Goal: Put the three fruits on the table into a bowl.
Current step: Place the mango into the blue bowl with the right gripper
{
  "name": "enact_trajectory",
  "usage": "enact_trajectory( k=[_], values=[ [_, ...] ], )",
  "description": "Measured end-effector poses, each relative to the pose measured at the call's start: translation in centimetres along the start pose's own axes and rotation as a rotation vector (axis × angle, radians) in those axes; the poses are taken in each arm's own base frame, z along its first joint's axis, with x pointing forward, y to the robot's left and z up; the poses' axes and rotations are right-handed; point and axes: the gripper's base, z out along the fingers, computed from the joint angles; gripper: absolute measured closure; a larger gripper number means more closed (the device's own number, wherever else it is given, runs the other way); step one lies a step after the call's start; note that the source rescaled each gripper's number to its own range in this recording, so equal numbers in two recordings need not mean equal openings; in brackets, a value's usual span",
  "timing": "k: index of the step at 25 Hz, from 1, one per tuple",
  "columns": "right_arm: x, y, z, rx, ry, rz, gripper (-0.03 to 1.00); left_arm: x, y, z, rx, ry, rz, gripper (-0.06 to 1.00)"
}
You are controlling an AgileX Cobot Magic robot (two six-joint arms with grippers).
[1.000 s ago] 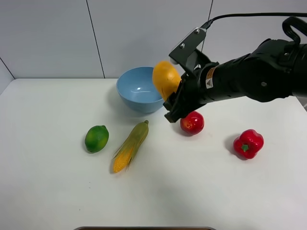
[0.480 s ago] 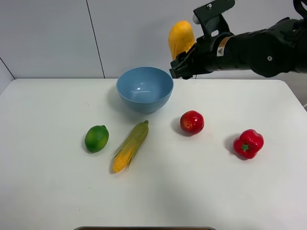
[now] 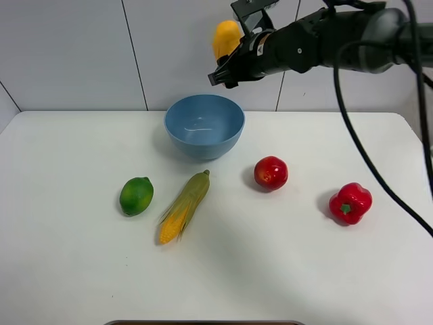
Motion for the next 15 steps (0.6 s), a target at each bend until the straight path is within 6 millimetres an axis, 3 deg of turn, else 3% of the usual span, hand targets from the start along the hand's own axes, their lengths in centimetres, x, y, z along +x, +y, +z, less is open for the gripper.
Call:
enact_trajectory(
  k=[8, 15],
  values=[
    [2.3, 2.4, 5.7, -0.050, 0.066, 0.034, 0.97, 0.0, 0.0, 0.0, 0.000, 0.000, 0.000, -0.06],
    [5.0, 3.3, 8.4, -0.065, 0.111, 0.040, 0.97, 0.0, 0.0, 0.0, 0.000, 0.000, 0.000, -0.06]
  ],
)
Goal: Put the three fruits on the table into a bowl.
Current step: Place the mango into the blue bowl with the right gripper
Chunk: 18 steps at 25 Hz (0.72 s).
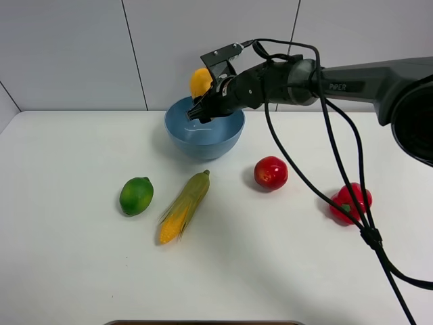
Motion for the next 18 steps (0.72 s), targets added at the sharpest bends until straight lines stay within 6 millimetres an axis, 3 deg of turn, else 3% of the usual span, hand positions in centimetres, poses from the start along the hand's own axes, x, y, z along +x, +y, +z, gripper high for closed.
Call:
enact_trajectory(
  k=[11, 18],
  values=[
    [2.6, 0.3, 2.7, -0.006, 0.047, 0.000, 0.97, 0.0, 0.0, 0.0, 0.000, 0.000, 0.000, -0.06],
    [2.8, 0.3, 2.9, -0.006, 0.049, 0.000, 0.97, 0.0, 0.0, 0.0, 0.000, 0.000, 0.000, -0.06]
  ],
)
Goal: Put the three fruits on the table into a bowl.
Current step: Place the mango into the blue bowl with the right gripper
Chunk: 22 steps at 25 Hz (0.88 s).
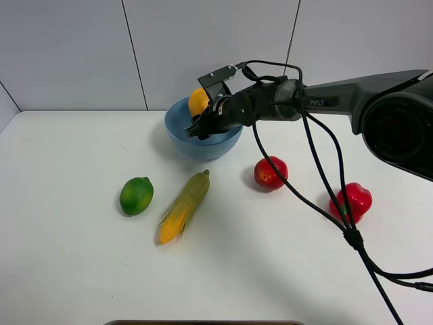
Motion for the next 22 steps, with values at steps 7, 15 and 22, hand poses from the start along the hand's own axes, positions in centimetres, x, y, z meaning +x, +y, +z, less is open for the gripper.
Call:
enact_trajectory(
  k=[7, 15, 22],
  values=[
    [-0.01, 0.20, 0.00, -0.003, -0.001, -0.003, 0.97, 0.00, 0.00, 0.00, 0.000, 0.000, 0.000, -0.06],
    [-0.02, 0.20, 0.00, -0.003, -0.002, -0.003, 0.92, 0.00, 0.00, 0.00, 0.000, 0.000, 0.000, -0.06],
    [-0.21, 0.21, 0.00, -0.004, -0.023, -0.003, 0.25, 0.00, 0.00, 0.00, 0.000, 0.000, 0.000, -0.06]
  ],
)
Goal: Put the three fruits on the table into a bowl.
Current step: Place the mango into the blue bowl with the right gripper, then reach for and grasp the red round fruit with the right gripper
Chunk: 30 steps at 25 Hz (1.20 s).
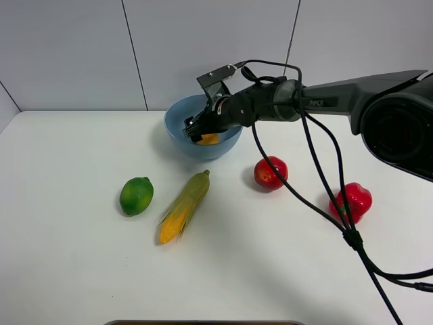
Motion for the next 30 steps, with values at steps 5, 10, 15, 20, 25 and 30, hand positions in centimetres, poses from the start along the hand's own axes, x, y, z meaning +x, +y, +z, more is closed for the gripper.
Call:
enact_trajectory(
  k=[5, 10, 15, 20, 25, 30],
  values=[
    [-0.1, 0.0, 0.0, 0.000, -0.008, 0.000, -0.01, 0.0, 0.0, 0.0, 0.000, 0.000, 0.000, -0.06],
    [-0.8, 0.0, -0.7, 0.000, -0.024, 0.000, -0.03, 0.0, 0.0, 0.0, 0.000, 0.000, 0.000, -0.06],
    [-3.3, -0.1, -3.7, 0.004, -0.062, -0.006, -0.03, 0.0, 0.0, 0.0, 0.000, 0.000, 0.000, -0.06],
    [-6.0, -0.4, -8.7, 0.033, -0.043, -0.060, -0.03, 0.0, 0.0, 0.0, 0.000, 0.000, 0.000, -0.06],
    [-7.9, -1.0, -15.0, 0.087, 0.020, -0.092, -0.03, 0.0, 0.0, 0.0, 0.000, 0.000, 0.000, -0.06],
    [-8.6, -1.3, -20.3, 0.115, 0.089, -0.073, -0.03, 0.0, 0.0, 0.0, 0.000, 0.000, 0.000, -0.06]
  ],
)
